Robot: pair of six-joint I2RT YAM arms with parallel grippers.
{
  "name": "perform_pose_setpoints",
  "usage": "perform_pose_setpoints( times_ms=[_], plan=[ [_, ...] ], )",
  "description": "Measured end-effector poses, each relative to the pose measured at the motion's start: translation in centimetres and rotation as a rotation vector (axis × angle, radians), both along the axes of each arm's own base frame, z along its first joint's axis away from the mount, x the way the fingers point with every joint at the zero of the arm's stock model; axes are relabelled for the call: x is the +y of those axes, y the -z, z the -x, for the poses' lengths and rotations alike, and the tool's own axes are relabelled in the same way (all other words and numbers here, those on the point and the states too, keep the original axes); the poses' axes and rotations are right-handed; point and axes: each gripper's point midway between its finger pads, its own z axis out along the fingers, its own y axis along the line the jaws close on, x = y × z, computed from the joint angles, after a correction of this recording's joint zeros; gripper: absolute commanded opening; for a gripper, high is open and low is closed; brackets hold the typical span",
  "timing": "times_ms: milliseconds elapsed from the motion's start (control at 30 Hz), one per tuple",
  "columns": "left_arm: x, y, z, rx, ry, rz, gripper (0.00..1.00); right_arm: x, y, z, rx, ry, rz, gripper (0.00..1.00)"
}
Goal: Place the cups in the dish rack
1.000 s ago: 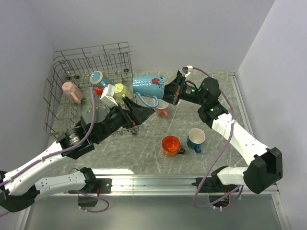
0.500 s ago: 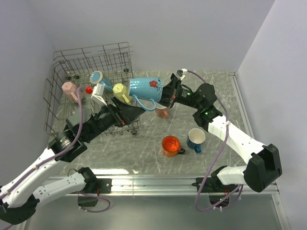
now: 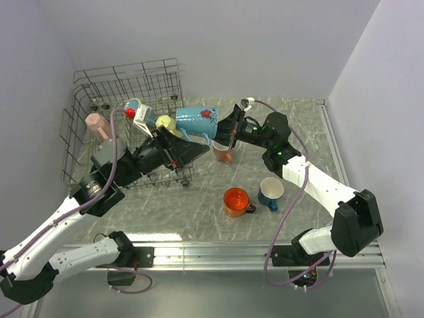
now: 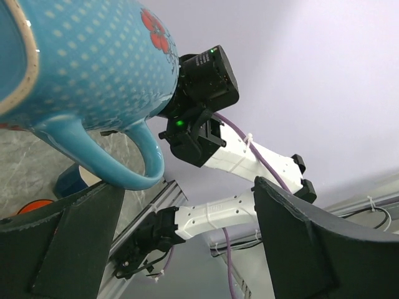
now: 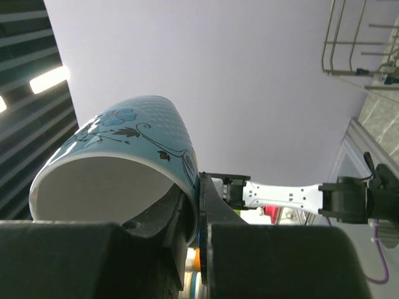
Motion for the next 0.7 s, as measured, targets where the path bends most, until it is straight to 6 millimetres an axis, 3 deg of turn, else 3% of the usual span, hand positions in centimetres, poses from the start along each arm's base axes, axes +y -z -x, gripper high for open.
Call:
perform_pose_setpoints(
  times_ms=[233, 400, 633, 667, 700],
  plan=[
    [-0.6, 0.7, -1.2, 0.019, -0.017, -0.023, 0.82, -0.3, 0.1, 0.0, -0.009, 0.011, 0.001, 0.00],
    [-0.6, 1.7, -2.3, 0.046, -0.048, -0.046, 0.51, -0.4, 0.1, 0.2, -0.033, 0.008, 0.009, 0.00],
    [-0.7, 2.2, -3.2, 0.083, -0.077, -0.072, 0.34, -0.8, -0.3, 0.2, -0.071, 0.029, 0.013, 0.00],
    [-0.7, 2.2, -3.3, 0.090, -0.079, -0.069, 0.28, -0.8, -0.4, 0.2, -0.078, 0.033, 0.012, 0.00],
    [-0.7, 2.1, -3.3, 0.103, -0.079, -0.063, 0.06, -0.8, -0.5, 0.2, -0.091, 0.038, 0.009, 0.00]
  ],
)
